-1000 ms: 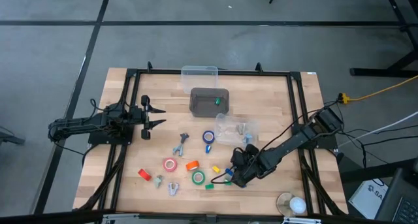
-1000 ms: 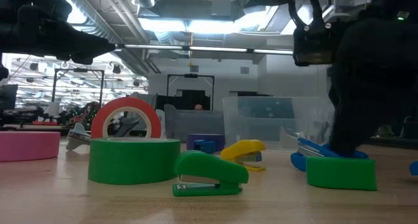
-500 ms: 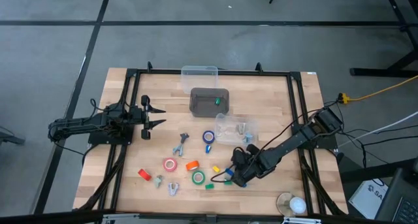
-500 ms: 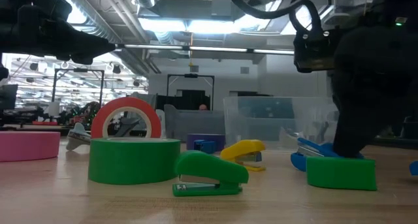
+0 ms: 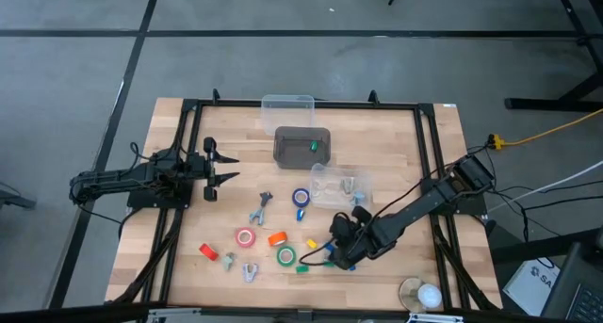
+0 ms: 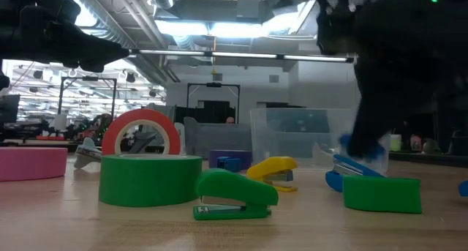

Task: Pick and place Stapler, Stapler remover, tape
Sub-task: Put the blue stapler into the black bin

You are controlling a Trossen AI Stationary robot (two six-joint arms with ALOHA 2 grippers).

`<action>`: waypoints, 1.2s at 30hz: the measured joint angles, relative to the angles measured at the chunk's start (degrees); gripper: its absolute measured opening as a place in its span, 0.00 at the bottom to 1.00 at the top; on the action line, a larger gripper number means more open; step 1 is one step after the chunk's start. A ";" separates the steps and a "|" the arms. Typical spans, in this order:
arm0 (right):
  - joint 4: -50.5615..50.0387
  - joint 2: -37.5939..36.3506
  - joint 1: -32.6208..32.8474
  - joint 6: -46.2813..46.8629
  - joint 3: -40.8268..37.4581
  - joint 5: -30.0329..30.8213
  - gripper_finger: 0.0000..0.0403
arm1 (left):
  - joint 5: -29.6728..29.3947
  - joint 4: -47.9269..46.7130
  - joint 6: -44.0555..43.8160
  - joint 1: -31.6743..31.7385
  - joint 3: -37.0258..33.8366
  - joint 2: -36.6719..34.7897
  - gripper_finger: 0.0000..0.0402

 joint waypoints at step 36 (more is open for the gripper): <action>-12.56 -0.15 -14.36 -20.74 21.99 9.02 0.19 | 0.00 0.00 0.00 0.00 -0.01 0.00 0.42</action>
